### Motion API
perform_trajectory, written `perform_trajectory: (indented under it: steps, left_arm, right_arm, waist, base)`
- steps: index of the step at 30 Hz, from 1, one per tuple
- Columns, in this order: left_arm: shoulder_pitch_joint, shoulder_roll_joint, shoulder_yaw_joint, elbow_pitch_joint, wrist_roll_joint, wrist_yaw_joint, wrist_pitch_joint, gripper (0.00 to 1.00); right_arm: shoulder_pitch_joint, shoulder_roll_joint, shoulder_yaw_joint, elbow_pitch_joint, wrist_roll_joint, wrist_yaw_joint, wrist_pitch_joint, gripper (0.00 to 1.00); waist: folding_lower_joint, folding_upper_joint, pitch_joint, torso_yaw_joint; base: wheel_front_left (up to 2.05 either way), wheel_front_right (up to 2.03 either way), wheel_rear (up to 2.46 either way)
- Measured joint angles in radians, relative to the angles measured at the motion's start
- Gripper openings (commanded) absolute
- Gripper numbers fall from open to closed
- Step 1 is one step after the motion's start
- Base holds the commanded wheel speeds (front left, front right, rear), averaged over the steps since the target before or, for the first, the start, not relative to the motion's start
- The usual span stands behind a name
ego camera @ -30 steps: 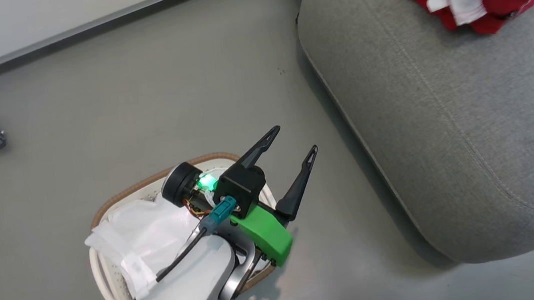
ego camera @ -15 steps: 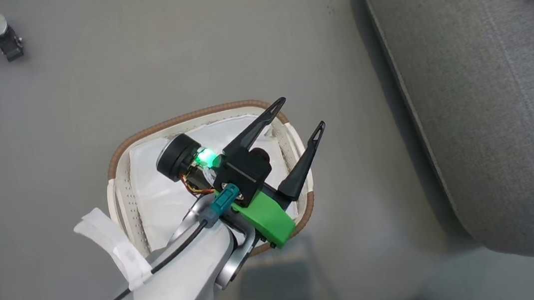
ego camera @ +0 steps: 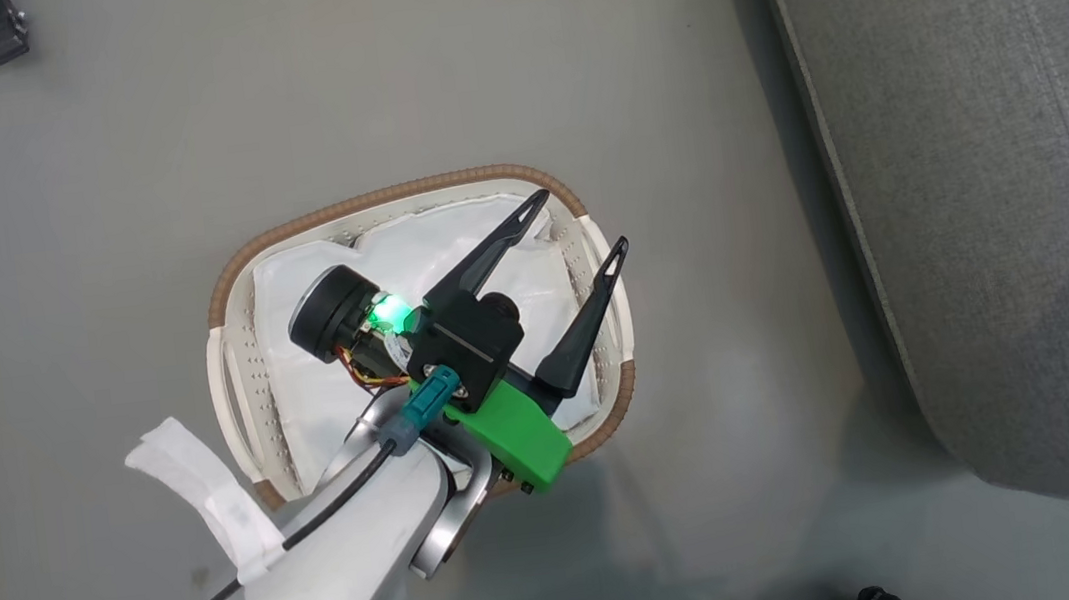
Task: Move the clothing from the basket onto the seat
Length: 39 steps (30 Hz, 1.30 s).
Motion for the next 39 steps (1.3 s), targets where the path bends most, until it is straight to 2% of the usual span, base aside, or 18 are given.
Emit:
perform_trajectory:
  steps: [8, 15, 22, 27, 32, 39]
  left_arm:
    - [0.036, 0.003, 0.017, 0.01, -0.026, 0.012, -0.021, 1.0]
    - [0.084, -0.006, 0.063, 0.033, -0.065, 0.021, -0.049, 1.0]
    - [0.188, -0.032, 0.157, 0.06, -0.115, 0.027, -0.058, 1.0]
    - [0.293, -0.035, 0.255, 0.052, -0.103, 0.044, -0.059, 1.0]
    - [0.389, -0.03, 0.346, 0.048, -0.073, 0.056, -0.059, 1.0]
    - [0.53, -0.027, 0.476, 0.035, -0.049, 0.065, -0.059, 1.0]
  right_arm:
    - [0.013, 0.054, 0.049, 0.012, 0.035, 0.0, -0.043, 1.0]
    - [0.009, 0.067, 0.158, 0.017, 0.065, 0.0, -0.055, 1.0]
    - [0.037, 0.13, 0.25, 0.005, 0.189, 0.0, -0.061, 1.0]
    - [0.168, 0.181, 0.284, -0.1, 0.296, 0.0, -0.061, 1.0]
    - [0.367, 0.217, 0.308, -0.243, 0.346, 0.0, -0.061, 1.0]
    - [0.65, 0.334, 0.303, -0.482, 0.374, 0.0, -0.062, 1.0]
  waist:
    - [0.0, 0.0, -0.062, -0.039]
    - [-0.0001, 0.0, -0.155, -0.058]
    - [-0.0002, 0.0, -0.275, -0.052]
    - [-0.0002, 0.0, -0.364, -0.031]
    - [-0.0002, 0.0, -0.439, 0.004]
    - [-0.0002, 0.0, -0.518, 0.066]
  base:
    - [0.0, 0.0, 0.0]
    - [0.0, 0.0, 0.0]
    - [0.0, 0.0, 0.0]
    - [0.0, 0.0, 0.0]
    - [0.0, 0.0, 0.0]
    - [0.0, 0.0, 0.0]
